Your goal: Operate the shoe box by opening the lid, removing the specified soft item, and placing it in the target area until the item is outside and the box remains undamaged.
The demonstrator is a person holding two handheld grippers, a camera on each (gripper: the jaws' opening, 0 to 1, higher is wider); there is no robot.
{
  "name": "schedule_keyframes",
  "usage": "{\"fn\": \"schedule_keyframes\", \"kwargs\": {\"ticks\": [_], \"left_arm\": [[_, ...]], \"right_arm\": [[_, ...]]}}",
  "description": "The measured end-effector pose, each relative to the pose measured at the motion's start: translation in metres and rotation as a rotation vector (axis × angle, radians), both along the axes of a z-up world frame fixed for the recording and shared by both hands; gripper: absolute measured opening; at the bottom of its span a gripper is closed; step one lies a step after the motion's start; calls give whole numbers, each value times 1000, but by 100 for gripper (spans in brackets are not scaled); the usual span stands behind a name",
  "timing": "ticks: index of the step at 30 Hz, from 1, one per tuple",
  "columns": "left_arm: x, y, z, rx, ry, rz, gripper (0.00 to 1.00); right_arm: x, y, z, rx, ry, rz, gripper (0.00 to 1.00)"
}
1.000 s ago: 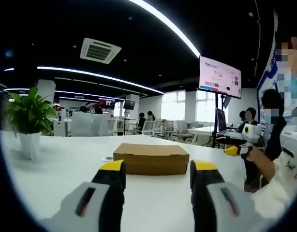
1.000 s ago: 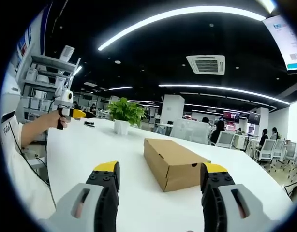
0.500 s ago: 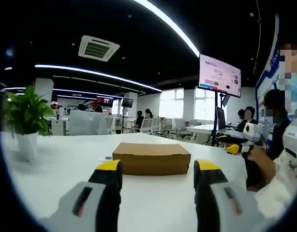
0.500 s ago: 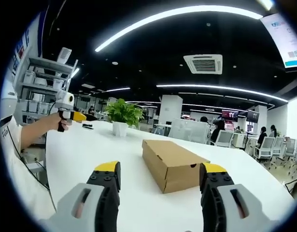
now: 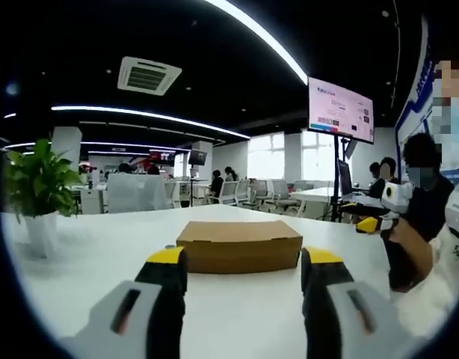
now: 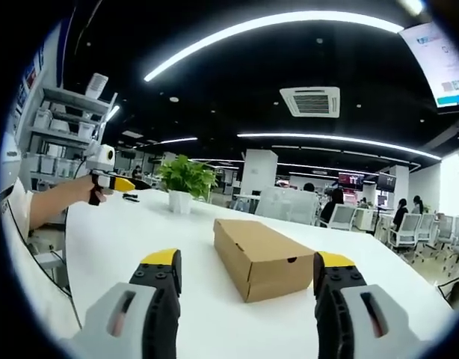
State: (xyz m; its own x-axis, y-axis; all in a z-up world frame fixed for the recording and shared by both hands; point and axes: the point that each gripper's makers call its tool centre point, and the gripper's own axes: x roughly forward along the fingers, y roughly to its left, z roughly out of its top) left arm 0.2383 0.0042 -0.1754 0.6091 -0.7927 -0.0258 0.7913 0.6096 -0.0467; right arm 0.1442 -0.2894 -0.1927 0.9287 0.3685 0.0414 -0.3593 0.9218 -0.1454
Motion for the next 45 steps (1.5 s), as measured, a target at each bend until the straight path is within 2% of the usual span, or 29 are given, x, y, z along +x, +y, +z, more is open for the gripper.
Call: {"fn": "schedule_keyframes", "kwargs": {"ticks": [2,4,7,10,12,13,16,18,22,26,28,32,34,35,37,40,42,45], "left_arm": [[2,-2,-5,-3,19,-18,67],[9,-2,-7,-7,30,-9,73],[17,-4,-5,-17,15,-6,79],[22,-7,-2,-23,1,-12,77],[24,-10,-1,-16,15,-21,73],[26,-11,0,-20,12,-18,75],[37,-11,4,-2,-49,41,79],[38,-15,0,33,-40,35,77],[44,-18,-3,56,-30,21,77],[50,-23,-7,35,-27,-7,74],[52,-28,-14,53,-24,-26,73],[59,-30,-19,63,-18,-20,76],[58,-32,-19,44,-10,-48,74],[58,-33,-21,24,30,-57,73],[63,-32,-23,34,29,-46,72],[68,-28,-29,87,16,-14,72],[67,-30,-25,73,6,-35,73],[71,-28,-19,43,-3,-16,76]], "right_arm": [[3,0,0,9,3,-1,74],[6,-2,0,13,3,-10,75],[12,-6,5,43,-6,-35,77],[16,-11,5,59,-9,-58,78],[19,-11,3,63,-8,-68,78],[21,-11,2,62,-5,-72,79],[27,-7,-8,48,26,-74,79],[29,-3,-12,38,47,-67,79],[30,-3,-7,16,39,-74,78],[31,-9,3,-26,26,-99,75],[32,-10,6,-37,7,-100,74],[37,-5,1,-16,41,-77,72],[36,0,1,-35,30,-67,72],[36,2,-1,-52,32,-65,72],[36,6,-3,-67,40,-56,71],[36,7,-4,-61,50,-52,72],[37,5,1,-36,39,-60,72],[38,6,4,-2,36,-52,75]]}}
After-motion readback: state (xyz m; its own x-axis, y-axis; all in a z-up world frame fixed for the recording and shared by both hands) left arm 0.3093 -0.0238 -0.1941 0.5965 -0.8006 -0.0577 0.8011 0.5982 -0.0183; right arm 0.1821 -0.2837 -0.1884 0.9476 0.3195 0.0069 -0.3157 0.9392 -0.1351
